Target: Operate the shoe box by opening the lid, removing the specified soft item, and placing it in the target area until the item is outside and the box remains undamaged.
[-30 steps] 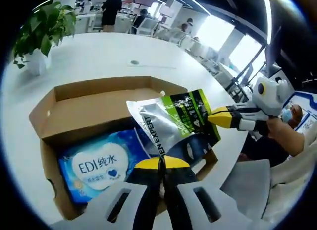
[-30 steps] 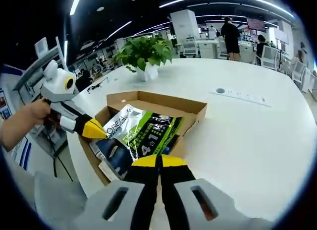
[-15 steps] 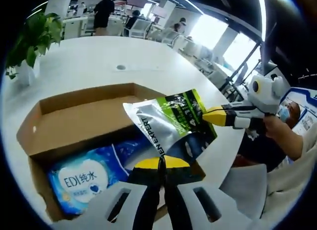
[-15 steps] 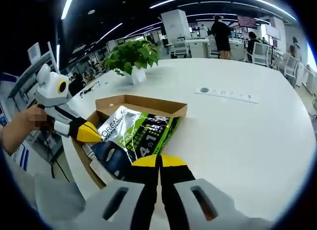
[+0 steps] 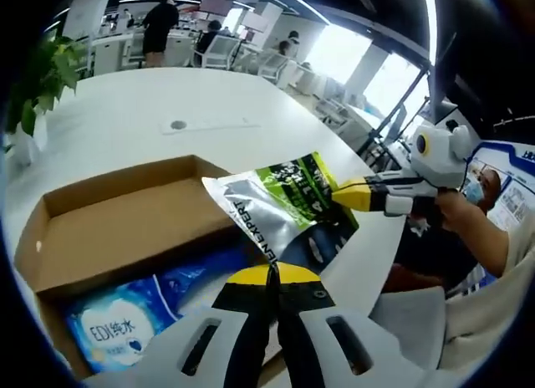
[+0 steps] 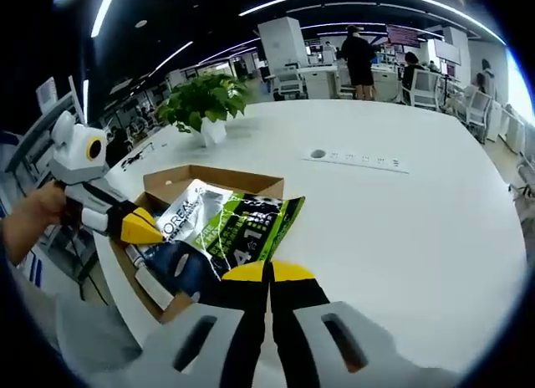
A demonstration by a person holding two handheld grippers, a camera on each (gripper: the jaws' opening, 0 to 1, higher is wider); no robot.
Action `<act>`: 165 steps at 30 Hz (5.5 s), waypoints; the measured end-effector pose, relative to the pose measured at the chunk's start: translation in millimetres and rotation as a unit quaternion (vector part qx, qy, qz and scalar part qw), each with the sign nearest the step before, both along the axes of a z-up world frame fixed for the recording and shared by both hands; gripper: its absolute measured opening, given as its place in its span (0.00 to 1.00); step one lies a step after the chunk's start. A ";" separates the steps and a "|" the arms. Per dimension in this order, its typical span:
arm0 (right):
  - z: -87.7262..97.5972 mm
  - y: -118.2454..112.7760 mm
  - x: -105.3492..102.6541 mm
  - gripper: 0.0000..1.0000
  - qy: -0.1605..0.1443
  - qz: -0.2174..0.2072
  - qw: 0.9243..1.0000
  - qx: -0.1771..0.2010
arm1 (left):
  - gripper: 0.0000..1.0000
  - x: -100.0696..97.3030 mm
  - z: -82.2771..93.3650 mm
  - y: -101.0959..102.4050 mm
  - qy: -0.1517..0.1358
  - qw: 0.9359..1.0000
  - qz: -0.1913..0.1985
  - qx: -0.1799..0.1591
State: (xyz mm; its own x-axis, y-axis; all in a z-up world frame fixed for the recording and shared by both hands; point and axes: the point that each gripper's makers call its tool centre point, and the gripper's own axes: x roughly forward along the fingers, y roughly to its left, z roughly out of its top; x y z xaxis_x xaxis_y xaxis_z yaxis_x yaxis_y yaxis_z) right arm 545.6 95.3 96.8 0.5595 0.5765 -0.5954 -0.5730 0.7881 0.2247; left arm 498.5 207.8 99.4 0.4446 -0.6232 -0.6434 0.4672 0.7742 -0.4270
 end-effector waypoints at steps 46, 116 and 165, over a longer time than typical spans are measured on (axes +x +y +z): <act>-56.8 -61.8 46.9 0.00 0.023 -0.018 0.995 -0.094 | 0.00 47.8 -63.8 -70.3 -0.013 0.985 -0.122 0.124; -127.6 -75.5 68.7 0.00 0.064 -0.052 0.991 -0.109 | 0.04 66.2 -124.2 -77.4 -0.131 0.858 -0.315 0.383; -122.2 -69.3 57.6 0.09 0.025 0.007 0.989 -0.143 | 0.23 26.6 -32.3 -63.9 -0.129 0.958 -0.174 0.189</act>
